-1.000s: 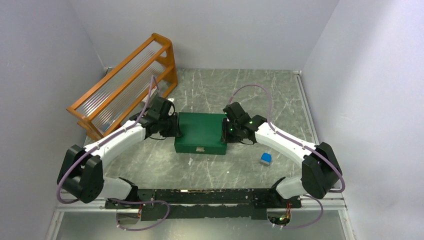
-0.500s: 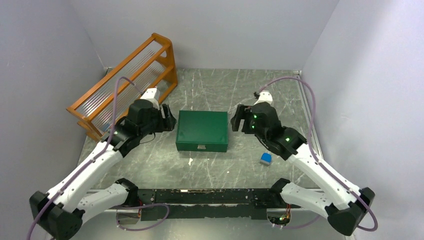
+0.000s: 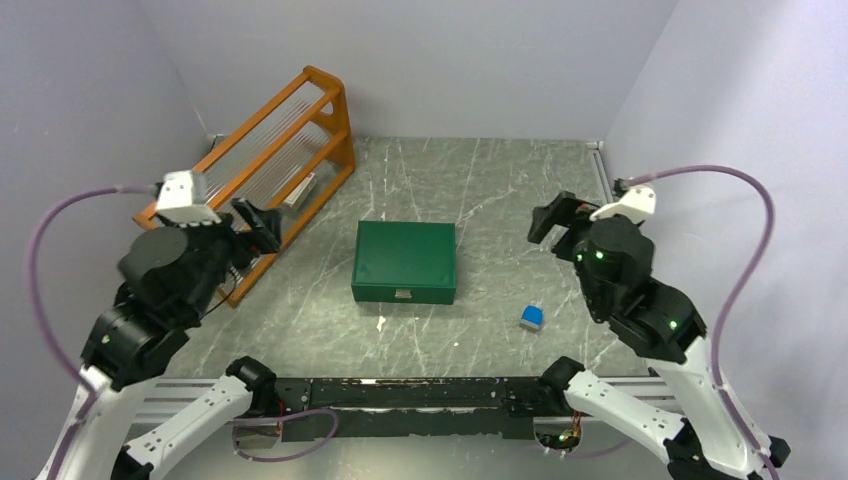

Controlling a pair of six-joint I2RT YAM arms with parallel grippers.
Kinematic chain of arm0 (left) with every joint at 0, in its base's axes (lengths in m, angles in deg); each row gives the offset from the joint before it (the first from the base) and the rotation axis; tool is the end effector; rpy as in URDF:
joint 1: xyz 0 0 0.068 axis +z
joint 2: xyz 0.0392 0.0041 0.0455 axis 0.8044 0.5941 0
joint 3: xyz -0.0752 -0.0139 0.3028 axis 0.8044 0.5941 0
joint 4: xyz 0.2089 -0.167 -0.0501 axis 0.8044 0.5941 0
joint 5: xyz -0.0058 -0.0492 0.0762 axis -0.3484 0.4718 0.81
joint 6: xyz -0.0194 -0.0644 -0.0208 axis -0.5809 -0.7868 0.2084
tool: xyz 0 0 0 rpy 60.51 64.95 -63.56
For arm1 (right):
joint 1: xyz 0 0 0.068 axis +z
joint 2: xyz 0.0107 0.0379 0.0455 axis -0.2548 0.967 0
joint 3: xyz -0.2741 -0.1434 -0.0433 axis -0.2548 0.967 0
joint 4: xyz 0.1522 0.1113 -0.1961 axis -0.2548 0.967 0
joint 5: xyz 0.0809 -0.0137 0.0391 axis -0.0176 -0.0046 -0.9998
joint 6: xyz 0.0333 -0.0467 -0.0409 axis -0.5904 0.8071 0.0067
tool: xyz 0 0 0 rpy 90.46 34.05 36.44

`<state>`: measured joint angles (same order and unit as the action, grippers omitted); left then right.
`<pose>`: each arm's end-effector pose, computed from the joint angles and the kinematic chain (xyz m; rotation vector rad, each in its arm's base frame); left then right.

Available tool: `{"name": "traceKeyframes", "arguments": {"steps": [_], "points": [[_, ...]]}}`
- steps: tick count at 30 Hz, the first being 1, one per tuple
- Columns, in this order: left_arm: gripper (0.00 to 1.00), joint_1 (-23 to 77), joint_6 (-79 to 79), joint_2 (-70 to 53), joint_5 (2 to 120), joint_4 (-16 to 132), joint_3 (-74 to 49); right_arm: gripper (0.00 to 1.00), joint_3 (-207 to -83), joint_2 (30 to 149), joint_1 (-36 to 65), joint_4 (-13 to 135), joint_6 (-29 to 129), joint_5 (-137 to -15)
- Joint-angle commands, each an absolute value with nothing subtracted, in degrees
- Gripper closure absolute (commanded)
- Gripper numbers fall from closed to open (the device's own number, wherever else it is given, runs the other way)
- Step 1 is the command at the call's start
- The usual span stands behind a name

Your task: Organize the mixed jewelry

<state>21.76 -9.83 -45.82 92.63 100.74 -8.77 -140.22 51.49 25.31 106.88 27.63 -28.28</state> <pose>0.0928 -0.0304 0.4596 -0.1471 1.7399 -0.3290 0.1079 0.0421 0.4548 0.2930 1.8044 0.1817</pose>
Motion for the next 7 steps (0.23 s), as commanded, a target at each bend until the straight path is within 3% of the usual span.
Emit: {"name": "traceKeyframes", "arguments": {"steps": [1, 7], "points": [[0.02, 21.47, -7.07, -47.47, 99.33, 106.73, -12.43, 0.0, -142.75, 49.1, 25.31, 108.02, 30.61, -23.51], [0.02, 21.47, -7.33, -48.04, 99.0, 107.39, -12.58, 0.0, -143.03, 49.96, 25.27, 108.16, 30.61, -23.26]]}}
